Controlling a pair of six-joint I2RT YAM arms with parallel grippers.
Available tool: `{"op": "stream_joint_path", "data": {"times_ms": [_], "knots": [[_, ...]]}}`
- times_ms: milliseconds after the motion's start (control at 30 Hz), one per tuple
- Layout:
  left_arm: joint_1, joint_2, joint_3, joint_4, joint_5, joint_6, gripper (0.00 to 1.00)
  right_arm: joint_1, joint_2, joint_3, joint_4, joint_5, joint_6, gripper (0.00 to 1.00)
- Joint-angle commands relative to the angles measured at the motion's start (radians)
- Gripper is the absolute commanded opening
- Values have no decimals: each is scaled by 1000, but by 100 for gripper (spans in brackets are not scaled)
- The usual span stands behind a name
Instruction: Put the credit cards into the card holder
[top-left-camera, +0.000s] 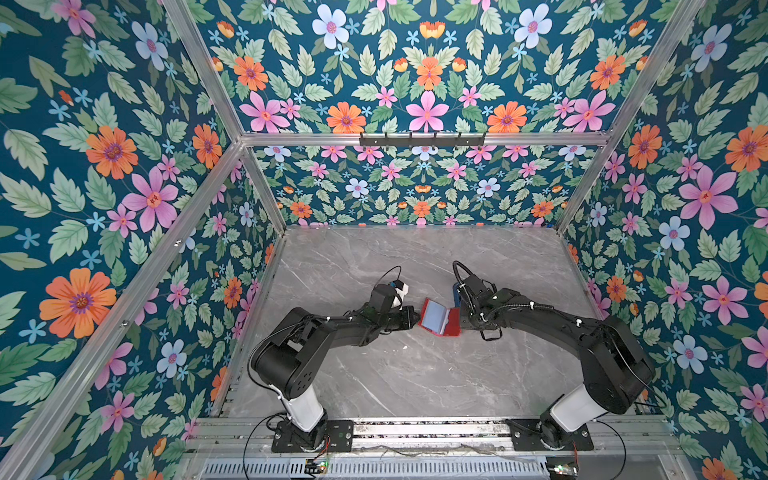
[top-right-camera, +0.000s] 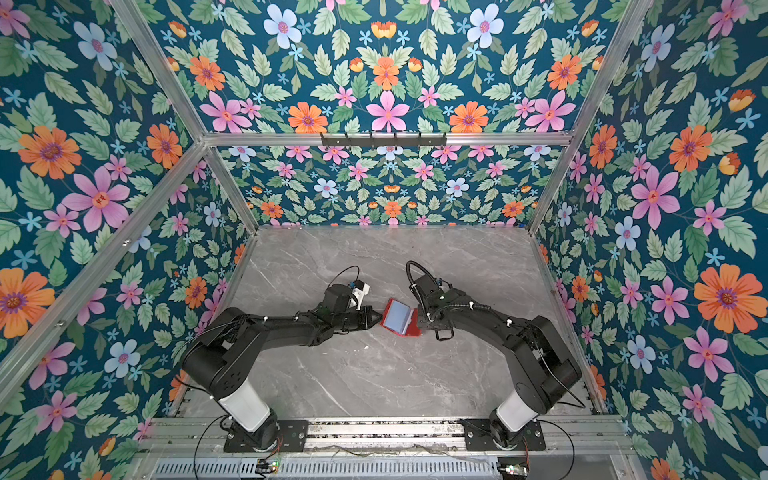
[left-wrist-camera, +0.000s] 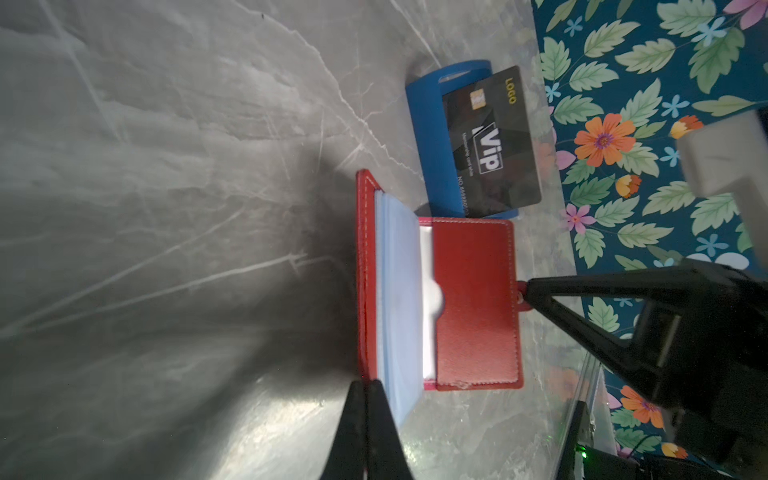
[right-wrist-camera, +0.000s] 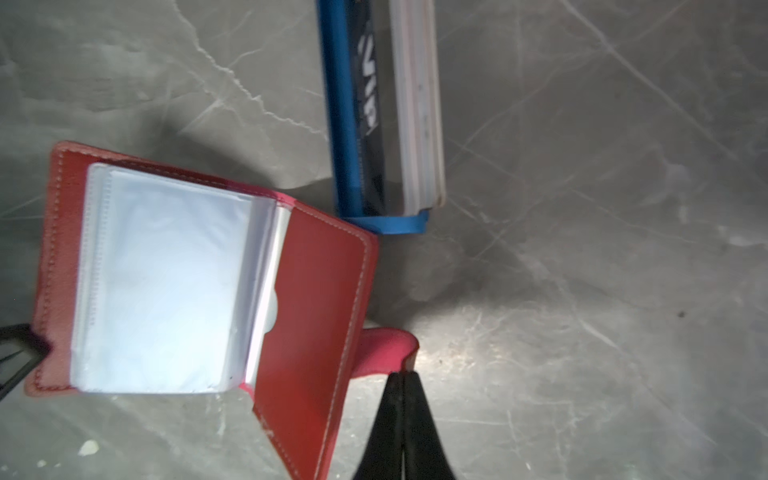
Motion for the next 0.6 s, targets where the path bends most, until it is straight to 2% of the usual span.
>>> {"op": "stream_joint_path", "data": {"times_ms": [0,200,400,567], "knots": [[1,-59,-16,-50,-73,31,0,9,-7,7,71,-75,-11,0],[1,-194,-49,-160,-161,74,0,11,30,25,235,-229,-18,0],[-15,-264,-34,-285,-228,119,0,11,137,80,271,-239,-10,0],[-71,-282,-3,-369,-318,139,0,11,196,116,271,-239,-9,0]]}}
